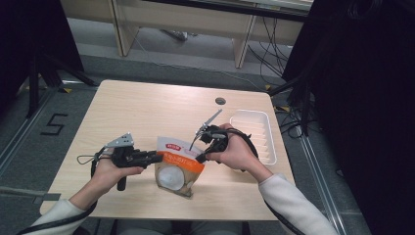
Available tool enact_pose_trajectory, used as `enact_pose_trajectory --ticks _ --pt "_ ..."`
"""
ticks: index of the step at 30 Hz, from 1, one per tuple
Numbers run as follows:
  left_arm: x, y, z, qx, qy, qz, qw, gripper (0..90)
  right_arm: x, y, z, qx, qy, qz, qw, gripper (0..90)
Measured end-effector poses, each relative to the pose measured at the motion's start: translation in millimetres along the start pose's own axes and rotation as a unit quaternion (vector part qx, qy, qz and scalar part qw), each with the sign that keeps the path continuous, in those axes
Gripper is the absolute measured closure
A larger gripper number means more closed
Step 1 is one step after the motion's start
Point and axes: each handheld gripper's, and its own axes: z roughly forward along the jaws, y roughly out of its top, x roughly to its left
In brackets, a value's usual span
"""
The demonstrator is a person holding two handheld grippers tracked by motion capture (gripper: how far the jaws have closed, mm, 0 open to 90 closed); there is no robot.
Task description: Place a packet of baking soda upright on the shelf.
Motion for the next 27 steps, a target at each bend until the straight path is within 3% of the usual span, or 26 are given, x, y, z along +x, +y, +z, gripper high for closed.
enact_pose_trajectory --ticks 1,2,3,4,5,6,9,11,14,15,18,27 --pt "-2.7 -3.6 -2.6 0.002 0.009 0.000 1.0000 63.9 2.9 2.0 -2.1 0.004 -0.006 0.005 1.0000 90.0" --pt "-5.9 -7.7 -5.8 0.008 0.026 -0.002 0.9996 55.4 3.4 5.9 -7.0 0.013 -0.011 -0.017 0.9997 90.0" --pt "-7.7 -11.7 -9.2 0.014 0.036 -0.002 0.9992 55.4 3.4 5.9 -7.0 0.013 -0.011 -0.017 0.9997 90.0" --pt "-9.3 -14.9 -13.4 0.020 0.045 0.002 0.9988 49.3 3.7 9.4 -10.7 0.021 -0.018 -0.029 0.9992 90.0" --pt "-11.2 -18.4 -17.5 0.024 0.054 -0.004 0.9983 49.3 3.7 9.4 -10.7 0.021 -0.018 -0.029 0.9992 90.0" --pt "-12.9 -21.7 -21.5 0.024 0.060 -0.006 0.9979 46.1 3.0 13.0 -13.4 0.030 -0.026 -0.050 0.9980 90.0" --pt "-17.9 -29.9 -32.0 0.026 0.076 -0.007 0.9968 44.7 4.0 16.3 -16.3 0.038 -0.021 -0.057 0.9974 90.0" --pt "-23.8 -35.2 -40.5 0.023 0.084 -0.004 0.9962 43.5 3.9 21.0 -19.3 0.053 -0.029 -0.077 0.9951 90.0" --pt "-27.2 -38.9 -44.3 0.023 0.085 -0.006 0.9961 43.2 2.7 25.3 -22.6 0.059 -0.016 -0.095 0.9936 90.0" --pt "-29.0 -42.6 -46.8 0.026 0.084 -0.005 0.9961 43.3 2.3 26.8 -23.9 0.061 -0.012 -0.088 0.9942 90.0" --pt "-30.1 -44.8 -47.7 0.026 0.083 -0.012 0.9961 43.3 0.6 31.4 -26.6 0.068 -0.014 -0.090 0.9935 90.0" --pt "-26.7 -45.5 -46.5 0.033 0.089 -0.001 0.9954 42.2 -1.5 41.5 -37.0 0.075 -0.008 -0.111 0.9910 90.0"
